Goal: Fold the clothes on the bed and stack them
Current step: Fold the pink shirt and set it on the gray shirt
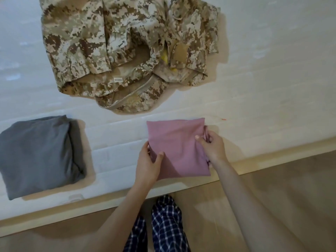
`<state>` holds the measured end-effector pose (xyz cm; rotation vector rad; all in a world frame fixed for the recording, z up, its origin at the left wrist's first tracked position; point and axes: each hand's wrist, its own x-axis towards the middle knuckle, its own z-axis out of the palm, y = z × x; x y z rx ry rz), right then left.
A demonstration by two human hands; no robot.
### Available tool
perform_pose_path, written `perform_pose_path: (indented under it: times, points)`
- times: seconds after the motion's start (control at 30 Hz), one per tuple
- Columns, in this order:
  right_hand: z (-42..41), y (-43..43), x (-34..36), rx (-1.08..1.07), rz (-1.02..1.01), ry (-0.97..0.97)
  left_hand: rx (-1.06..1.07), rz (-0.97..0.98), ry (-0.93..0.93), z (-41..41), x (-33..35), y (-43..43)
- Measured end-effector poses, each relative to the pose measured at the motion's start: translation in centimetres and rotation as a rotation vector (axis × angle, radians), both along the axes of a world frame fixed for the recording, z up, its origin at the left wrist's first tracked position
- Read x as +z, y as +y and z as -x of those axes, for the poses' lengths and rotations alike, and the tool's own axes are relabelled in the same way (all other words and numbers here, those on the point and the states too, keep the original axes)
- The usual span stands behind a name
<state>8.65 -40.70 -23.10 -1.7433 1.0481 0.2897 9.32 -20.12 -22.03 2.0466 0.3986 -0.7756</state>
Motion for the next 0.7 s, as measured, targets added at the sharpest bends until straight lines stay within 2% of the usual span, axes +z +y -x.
perform_pose_path:
  times: [0.07, 0.1, 0.17, 0.2, 0.23, 0.3, 0.37, 0.43, 0.53, 0.6, 0.7]
  points:
    - [0.1, 0.0, 0.0, 0.014, 0.038, 0.006, 0.059, 0.060, -0.001, -0.5, -0.5, -0.2]
    - [0.1, 0.1, 0.2, 0.027, 0.119, 0.025, 0.062, 0.027, -0.010, -0.8, -0.6, -0.3]
    - [0.5, 0.8, 0.7, 0.102, 0.462, 0.041, -0.011, -0.187, -0.129, -1.6, -0.6, -0.5]
    - [0.7, 1.4, 1.0, 0.168, 0.651, -0.024, -0.083, -0.292, -0.262, -2.0, -0.3, -0.7]
    - [1.0, 2.2, 1.2, 0.265, 0.789, -0.133, -0.171, -0.344, -0.416, -2.2, 0.0, -1.0]
    - [1.7, 4.2, 1.2, 0.595, 0.896, -0.295, -0.449, -0.312, -0.694, -2.4, 0.5, -1.7]
    - [2.7, 4.8, 0.1, 0.927, 0.894, -0.287, -0.746, -0.296, -0.823, -1.8, -0.1, -2.0]
    - [2.8, 3.8, -1.6, 1.026, 0.839, -0.127, -0.854, -0.391, -0.683, -1.9, -1.4, -1.3]
    - [2.4, 2.5, -3.7, 1.009, 0.761, 0.028, -0.828, -0.526, -0.345, -3.1, -4.2, 0.2]
    - [2.1, 2.5, -4.1, 1.029, 0.760, 0.054, -0.857, -0.517, -0.278, -3.7, -5.0, 0.3]
    - [2.4, 2.1, -3.5, 1.025, 0.698, 0.010, -0.812, -0.408, -0.278, -3.7, -3.9, 0.2]
